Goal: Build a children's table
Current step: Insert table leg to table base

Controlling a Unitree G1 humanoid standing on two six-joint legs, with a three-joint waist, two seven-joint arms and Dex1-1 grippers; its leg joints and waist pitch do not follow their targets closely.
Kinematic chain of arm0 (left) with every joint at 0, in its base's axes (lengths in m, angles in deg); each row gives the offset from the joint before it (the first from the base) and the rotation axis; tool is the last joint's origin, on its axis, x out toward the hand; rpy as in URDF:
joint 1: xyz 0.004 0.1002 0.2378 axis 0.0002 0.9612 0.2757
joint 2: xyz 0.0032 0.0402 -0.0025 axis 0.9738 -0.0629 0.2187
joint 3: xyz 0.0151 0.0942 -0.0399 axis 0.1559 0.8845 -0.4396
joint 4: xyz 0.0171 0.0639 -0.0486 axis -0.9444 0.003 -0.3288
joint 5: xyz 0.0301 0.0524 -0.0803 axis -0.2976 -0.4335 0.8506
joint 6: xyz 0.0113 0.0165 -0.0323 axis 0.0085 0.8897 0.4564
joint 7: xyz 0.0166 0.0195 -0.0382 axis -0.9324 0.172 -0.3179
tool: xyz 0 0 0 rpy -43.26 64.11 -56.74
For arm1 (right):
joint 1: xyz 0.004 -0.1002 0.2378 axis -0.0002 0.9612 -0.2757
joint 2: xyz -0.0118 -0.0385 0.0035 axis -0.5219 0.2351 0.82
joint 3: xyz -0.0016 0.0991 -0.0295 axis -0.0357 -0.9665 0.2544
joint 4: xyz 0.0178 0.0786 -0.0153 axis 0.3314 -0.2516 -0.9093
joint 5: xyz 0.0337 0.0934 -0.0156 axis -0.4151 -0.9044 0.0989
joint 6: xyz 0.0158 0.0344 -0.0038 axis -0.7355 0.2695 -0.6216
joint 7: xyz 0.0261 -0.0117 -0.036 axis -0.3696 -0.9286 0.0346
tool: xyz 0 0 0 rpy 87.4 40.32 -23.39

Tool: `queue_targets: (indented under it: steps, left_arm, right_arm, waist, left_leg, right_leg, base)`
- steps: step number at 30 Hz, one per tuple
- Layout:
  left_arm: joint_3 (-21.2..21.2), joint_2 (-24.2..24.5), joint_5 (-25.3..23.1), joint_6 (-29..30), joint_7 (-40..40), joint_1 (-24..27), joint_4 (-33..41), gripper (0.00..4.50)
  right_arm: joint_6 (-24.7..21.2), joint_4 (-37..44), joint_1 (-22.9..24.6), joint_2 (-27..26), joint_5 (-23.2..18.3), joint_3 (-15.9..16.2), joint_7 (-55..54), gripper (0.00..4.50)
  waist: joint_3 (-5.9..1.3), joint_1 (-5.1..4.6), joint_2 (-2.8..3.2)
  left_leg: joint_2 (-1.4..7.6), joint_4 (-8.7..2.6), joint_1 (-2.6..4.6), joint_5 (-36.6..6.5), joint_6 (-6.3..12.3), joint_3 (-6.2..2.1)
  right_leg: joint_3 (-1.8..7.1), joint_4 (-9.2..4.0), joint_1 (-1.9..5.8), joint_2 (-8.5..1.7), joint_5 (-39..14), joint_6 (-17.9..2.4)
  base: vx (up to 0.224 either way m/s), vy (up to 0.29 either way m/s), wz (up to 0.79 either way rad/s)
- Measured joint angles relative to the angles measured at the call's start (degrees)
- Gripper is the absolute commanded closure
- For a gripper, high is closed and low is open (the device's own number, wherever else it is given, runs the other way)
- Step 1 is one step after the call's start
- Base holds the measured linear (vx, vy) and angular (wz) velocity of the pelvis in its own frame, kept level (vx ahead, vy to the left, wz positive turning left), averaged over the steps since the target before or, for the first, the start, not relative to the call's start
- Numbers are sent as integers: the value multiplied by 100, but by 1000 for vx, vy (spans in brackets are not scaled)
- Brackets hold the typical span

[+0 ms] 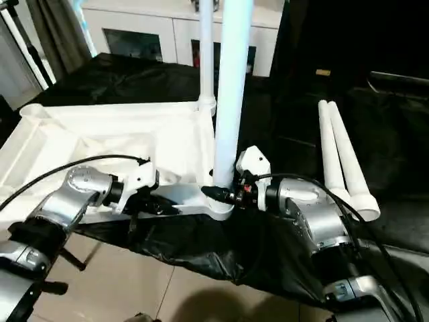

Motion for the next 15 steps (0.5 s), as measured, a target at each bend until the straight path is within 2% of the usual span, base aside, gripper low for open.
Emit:
queue_targets:
  steps: [10, 15]
  left_arm:
    - [-8, -34, -8, 3, -61, -3, -28, 450]
    - [-66, -131, -55, 74, -435, -45, -126, 450]
  right_arm:
    - [187, -44, 68, -71, 17, -43, -70, 261]
    - [245, -435, -84, -384, 111, -223, -742, 261]
  waist:
    - [0, 21, 1]
    - [2, -16, -2]
  left_leg:
    - [0, -2, 3, 0, 0, 0]
    - [-1, -5, 20, 0, -1, 0]
  right_leg:
    - [0, -1, 1, 0, 6, -9]
    - [0, 0, 3, -1, 15, -23]
  base:
    - [0, 0, 0]
    - [0, 0, 0]
